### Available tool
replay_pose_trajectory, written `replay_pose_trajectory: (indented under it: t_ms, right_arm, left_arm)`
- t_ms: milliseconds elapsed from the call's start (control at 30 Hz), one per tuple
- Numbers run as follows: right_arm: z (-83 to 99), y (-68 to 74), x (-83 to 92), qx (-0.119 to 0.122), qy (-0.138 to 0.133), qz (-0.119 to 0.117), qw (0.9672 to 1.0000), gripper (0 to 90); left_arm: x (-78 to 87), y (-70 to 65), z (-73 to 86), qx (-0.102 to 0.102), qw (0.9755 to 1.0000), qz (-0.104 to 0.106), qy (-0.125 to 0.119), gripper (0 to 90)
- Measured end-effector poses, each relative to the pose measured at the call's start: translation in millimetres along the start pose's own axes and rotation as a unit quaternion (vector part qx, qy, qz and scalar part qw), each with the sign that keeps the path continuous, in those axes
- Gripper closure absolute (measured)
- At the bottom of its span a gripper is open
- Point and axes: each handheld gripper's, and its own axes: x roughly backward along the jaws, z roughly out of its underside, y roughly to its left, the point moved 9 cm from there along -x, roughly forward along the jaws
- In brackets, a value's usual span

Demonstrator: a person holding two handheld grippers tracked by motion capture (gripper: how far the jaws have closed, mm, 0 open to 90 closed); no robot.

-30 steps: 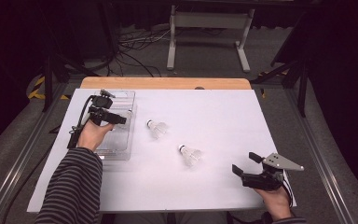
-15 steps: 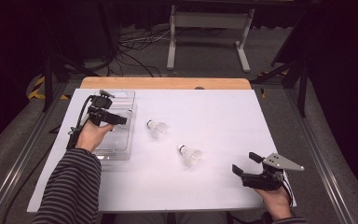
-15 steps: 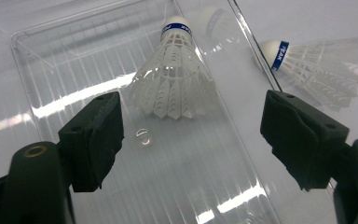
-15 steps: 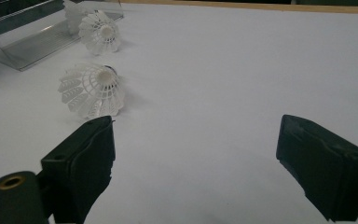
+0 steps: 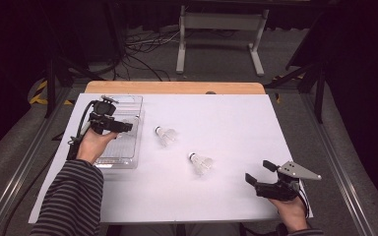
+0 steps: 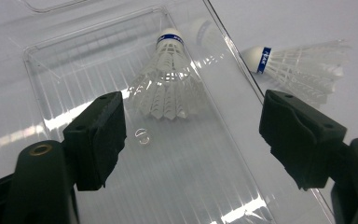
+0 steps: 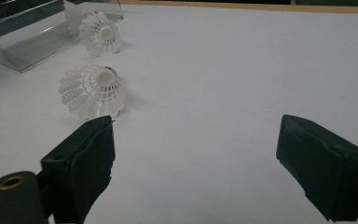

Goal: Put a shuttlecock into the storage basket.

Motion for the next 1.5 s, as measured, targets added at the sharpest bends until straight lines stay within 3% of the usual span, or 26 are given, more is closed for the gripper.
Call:
replay_pose_trajectory:
  t_ms: [233,433,567,1033,1500]
  right_arm:
    - [-0.3,-0.1,0.3,-0.001,-0.001,0.0,1.0,12.2]
    - [-0.4,-0.1,0.5,-0.001,-0.002,0.001,1.0,12.2]
    - [-0.1,0.0,0.3,-0.002,-0.001,0.0,1.0,12.2]
    - [-0.2,0.2,0.5,-0.001,0.0,0.0,1.0,12.3]
    - [-0.1,0.3,0.2,0.0,-0.001,0.0,1.0,12.3]
  left_arm:
    - [9.4,-6.3,0.5,-0.018,0.9996,0.004,-0.022,25.8]
    - [15.6,-8.1,1.4,-0.017,0.9993,0.007,-0.032,25.8]
    - [17.6,-10.8,2.1,-0.018,0.9991,0.018,-0.035,25.8]
    - [23.8,-17.1,4.6,-0.03,0.9983,0.02,-0.045,25.4]
    - [27.0,-16.7,13.1,-0.029,0.9981,0.019,-0.051,25.1]
